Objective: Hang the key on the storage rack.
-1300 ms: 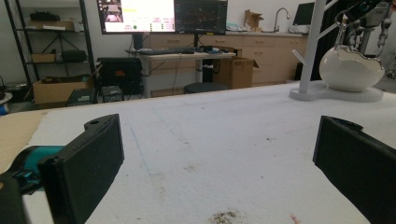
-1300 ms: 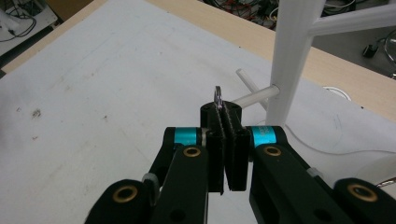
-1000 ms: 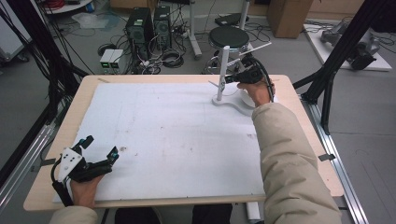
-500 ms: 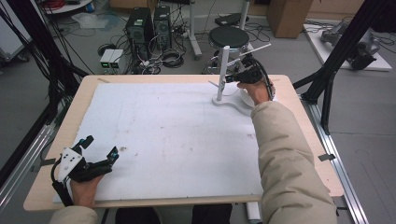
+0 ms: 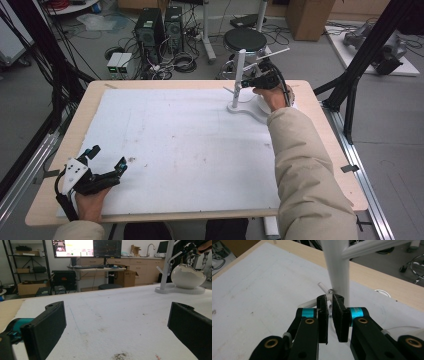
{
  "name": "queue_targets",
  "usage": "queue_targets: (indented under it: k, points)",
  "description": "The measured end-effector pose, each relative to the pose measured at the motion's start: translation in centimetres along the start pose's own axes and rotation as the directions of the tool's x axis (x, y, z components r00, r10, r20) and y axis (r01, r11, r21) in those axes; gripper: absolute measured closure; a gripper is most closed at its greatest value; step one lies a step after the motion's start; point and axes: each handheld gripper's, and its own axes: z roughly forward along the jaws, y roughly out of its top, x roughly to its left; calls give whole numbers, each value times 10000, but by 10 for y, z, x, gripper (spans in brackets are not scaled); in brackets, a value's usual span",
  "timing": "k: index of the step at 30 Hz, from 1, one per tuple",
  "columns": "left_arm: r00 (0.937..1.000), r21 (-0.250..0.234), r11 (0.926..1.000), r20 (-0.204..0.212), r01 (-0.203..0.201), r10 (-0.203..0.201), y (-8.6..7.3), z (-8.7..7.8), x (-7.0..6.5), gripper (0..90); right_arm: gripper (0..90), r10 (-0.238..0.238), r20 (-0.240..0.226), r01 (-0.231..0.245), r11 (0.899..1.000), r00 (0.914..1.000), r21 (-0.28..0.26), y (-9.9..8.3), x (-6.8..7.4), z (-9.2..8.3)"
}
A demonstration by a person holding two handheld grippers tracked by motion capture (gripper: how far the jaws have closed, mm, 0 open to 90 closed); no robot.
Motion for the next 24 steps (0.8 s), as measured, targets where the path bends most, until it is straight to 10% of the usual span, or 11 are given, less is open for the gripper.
queue_targets:
  k: [11, 16, 20, 24]
  points:
    - [10000, -8, 10000, 19, 52, -52, 0, 0, 0, 23, 805, -28, 140, 33, 9994, 9999, -339, -1, 13, -39]
    - [10000, 69, 9999, -15, 83, -83, 0, 1, 1, 23, 656, -257, 11, 257, 9938, 9997, -1082, -6, 33, -68]
    - [10000, 93, 9999, 6, 88, -88, 0, 1, 1, 23, 351, -697, -341, 635, 9853, 9970, -1585, -18, 46, -86]
    - [10000, 79, 9999, 29, 86, -86, 0, 1, 1, 23, 105, -1268, 399, 1315, 9793, 9911, -1536, -28, 62, -98]
